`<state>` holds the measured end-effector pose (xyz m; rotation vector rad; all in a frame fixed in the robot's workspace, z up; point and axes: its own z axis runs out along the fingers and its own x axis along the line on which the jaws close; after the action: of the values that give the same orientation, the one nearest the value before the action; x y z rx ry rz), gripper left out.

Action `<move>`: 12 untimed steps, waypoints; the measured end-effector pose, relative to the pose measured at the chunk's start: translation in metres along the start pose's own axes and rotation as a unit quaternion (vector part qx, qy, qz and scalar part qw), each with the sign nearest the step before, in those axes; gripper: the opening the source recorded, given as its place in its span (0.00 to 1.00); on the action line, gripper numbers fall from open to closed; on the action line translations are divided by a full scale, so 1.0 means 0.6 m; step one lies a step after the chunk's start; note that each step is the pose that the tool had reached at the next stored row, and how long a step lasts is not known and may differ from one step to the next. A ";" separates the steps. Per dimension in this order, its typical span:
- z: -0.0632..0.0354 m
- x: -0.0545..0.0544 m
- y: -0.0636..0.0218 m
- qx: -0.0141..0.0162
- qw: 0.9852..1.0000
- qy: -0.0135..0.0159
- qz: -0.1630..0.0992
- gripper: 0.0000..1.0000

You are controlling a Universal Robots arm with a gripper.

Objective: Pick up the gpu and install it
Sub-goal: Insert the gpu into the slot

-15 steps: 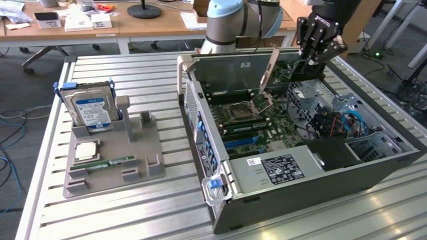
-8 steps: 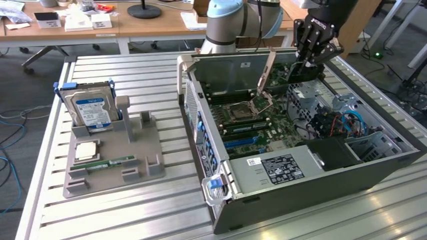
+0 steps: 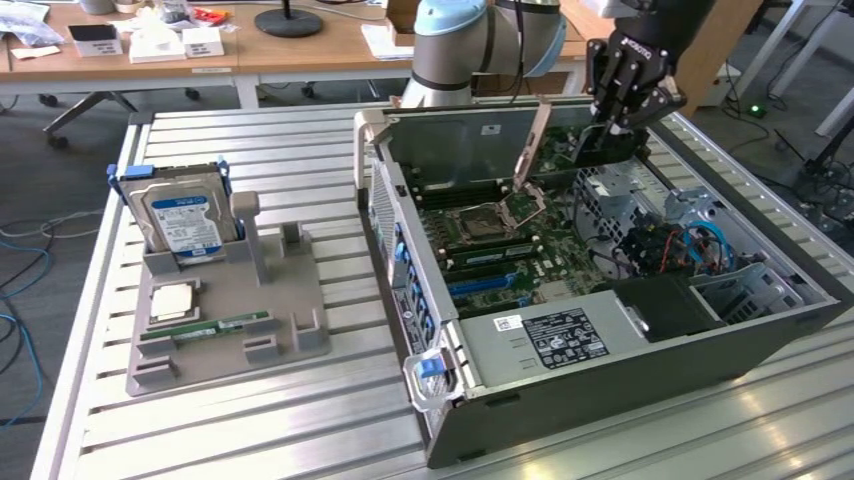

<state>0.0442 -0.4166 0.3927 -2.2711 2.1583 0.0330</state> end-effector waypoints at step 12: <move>0.002 0.000 0.005 0.000 1.000 0.000 0.000 0.26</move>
<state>0.0414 -0.4166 0.3915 -2.2708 2.1579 0.0326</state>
